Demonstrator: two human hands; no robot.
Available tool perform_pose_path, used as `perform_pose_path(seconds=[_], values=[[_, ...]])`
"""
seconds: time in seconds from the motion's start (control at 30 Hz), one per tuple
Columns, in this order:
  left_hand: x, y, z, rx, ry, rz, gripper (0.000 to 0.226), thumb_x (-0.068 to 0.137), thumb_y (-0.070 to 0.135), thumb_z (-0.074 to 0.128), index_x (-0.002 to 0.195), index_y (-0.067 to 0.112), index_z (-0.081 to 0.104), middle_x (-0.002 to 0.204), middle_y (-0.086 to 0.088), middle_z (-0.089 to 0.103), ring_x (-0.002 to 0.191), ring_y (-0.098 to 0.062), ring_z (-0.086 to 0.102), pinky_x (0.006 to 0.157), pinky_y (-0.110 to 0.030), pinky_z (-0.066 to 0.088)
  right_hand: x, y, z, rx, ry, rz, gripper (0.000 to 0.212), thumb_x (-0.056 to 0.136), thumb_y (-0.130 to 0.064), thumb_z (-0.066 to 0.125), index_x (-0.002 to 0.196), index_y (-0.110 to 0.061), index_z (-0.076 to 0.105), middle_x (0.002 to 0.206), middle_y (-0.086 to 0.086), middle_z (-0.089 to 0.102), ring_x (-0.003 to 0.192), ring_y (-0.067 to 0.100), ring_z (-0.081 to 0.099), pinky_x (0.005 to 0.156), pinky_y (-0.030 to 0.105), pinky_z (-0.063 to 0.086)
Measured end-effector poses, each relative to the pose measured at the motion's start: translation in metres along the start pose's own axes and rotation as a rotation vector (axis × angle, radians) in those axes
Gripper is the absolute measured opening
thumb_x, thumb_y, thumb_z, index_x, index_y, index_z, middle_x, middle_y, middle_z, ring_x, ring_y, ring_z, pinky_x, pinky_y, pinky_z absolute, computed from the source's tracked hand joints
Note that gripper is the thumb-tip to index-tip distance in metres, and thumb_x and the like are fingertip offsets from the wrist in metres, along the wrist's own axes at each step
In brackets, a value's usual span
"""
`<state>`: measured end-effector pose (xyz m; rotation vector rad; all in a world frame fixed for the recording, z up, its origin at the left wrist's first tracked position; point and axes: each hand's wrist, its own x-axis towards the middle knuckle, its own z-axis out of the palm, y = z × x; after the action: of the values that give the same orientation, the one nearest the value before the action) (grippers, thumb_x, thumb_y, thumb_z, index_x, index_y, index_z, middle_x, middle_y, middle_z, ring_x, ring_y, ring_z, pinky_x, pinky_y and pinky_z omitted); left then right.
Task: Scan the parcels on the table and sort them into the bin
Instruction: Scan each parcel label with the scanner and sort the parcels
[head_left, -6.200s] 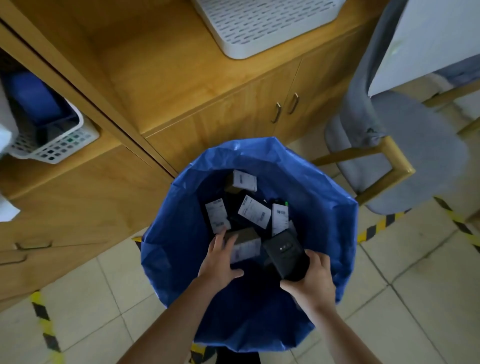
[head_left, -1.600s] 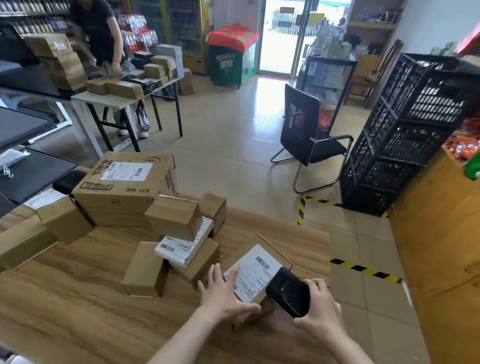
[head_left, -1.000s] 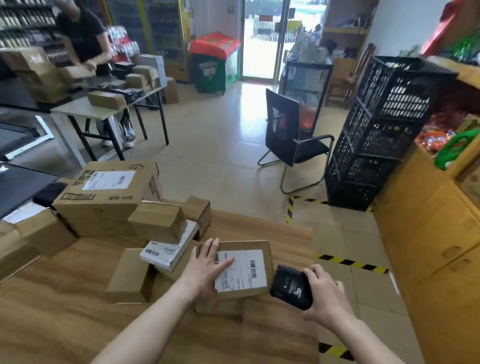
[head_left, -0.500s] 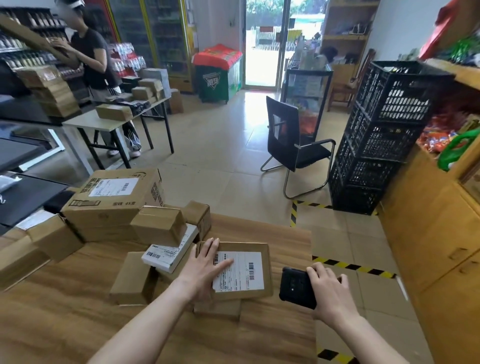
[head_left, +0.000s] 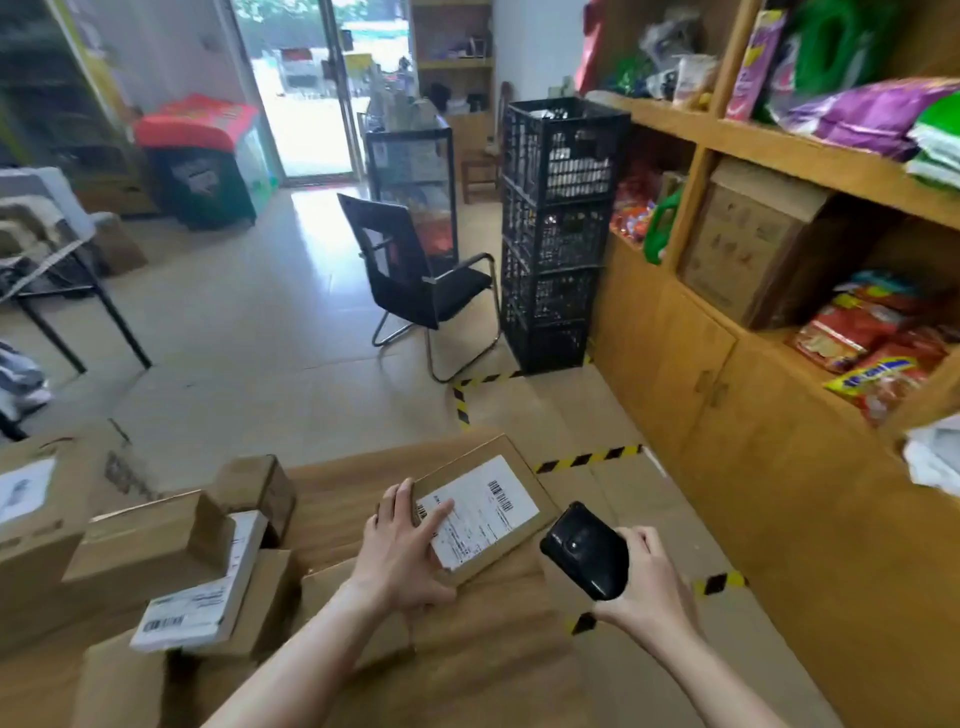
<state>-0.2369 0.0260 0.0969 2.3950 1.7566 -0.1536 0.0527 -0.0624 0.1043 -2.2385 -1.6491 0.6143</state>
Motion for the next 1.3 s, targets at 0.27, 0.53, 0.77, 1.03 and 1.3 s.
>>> perform_pose_path(seconds=[0.27, 0.53, 0.77, 1.03, 1.3], values=[[0.016, 0.122, 0.018, -0.021, -0.071, 0.437, 0.116, 0.051, 0.079, 0.057, 0.151, 0.044, 0.009, 0.154, -0.012, -0.008, 0.143, -0.033, -0.009, 0.114, -0.048, 0.024, -0.122, 0.073, 0.002, 0.189, 0.239, 0.539, 0.084, 0.057, -0.037, 0.080, 0.131, -0.026, 0.041, 0.124, -0.012, 0.035, 0.097, 0.012, 0.056, 0.081, 0.034, 0.054], [-0.043, 0.274, 0.031, 0.044, -0.129, 0.810, 0.115, 0.050, 0.074, 0.059, 0.150, 0.042, 0.010, 0.152, -0.011, -0.002, 0.143, -0.031, -0.006, 0.112, -0.050, 0.027, -0.264, 0.148, -0.018, 0.262, 0.470, 0.881, 0.086, 0.056, -0.034, 0.082, 0.132, -0.022, 0.044, 0.124, -0.007, 0.037, 0.107, 0.017, 0.055, 0.080, 0.030, 0.048], [-0.130, 0.415, 0.057, 0.108, -0.169, 1.075, 0.113, 0.048, 0.070, 0.059, 0.148, 0.042, 0.014, 0.146, -0.007, 0.006, 0.141, -0.029, 0.001, 0.109, -0.046, 0.031, -0.395, 0.213, -0.024, 0.309, 0.622, 1.136, 0.079, 0.051, -0.042, 0.077, 0.123, -0.031, 0.045, 0.110, -0.010, 0.035, 0.103, 0.017, 0.057, 0.080, 0.037, 0.051], [-0.251, 0.545, 0.106, 0.232, -0.231, 1.343, 0.113, 0.048, 0.067, 0.063, 0.146, 0.039, 0.015, 0.147, -0.008, 0.003, 0.140, -0.029, 0.001, 0.111, -0.046, 0.027, -0.539, 0.297, -0.020, 0.413, 0.653, 1.325, 0.088, 0.054, -0.042, 0.077, 0.132, -0.025, 0.041, 0.122, -0.008, 0.033, 0.115, 0.019, 0.050, 0.096, 0.049, 0.046], [-0.302, 0.625, 0.162, 0.304, -0.366, 1.309, 0.115, 0.050, 0.075, 0.061, 0.147, 0.040, 0.011, 0.146, -0.008, 0.003, 0.139, -0.029, 0.003, 0.112, -0.046, 0.026, -0.607, 0.354, -0.014, 0.486, 0.692, 1.495, 0.085, 0.053, -0.040, 0.082, 0.128, -0.030, 0.042, 0.111, -0.010, 0.034, 0.100, 0.012, 0.051, 0.079, 0.033, 0.049]])
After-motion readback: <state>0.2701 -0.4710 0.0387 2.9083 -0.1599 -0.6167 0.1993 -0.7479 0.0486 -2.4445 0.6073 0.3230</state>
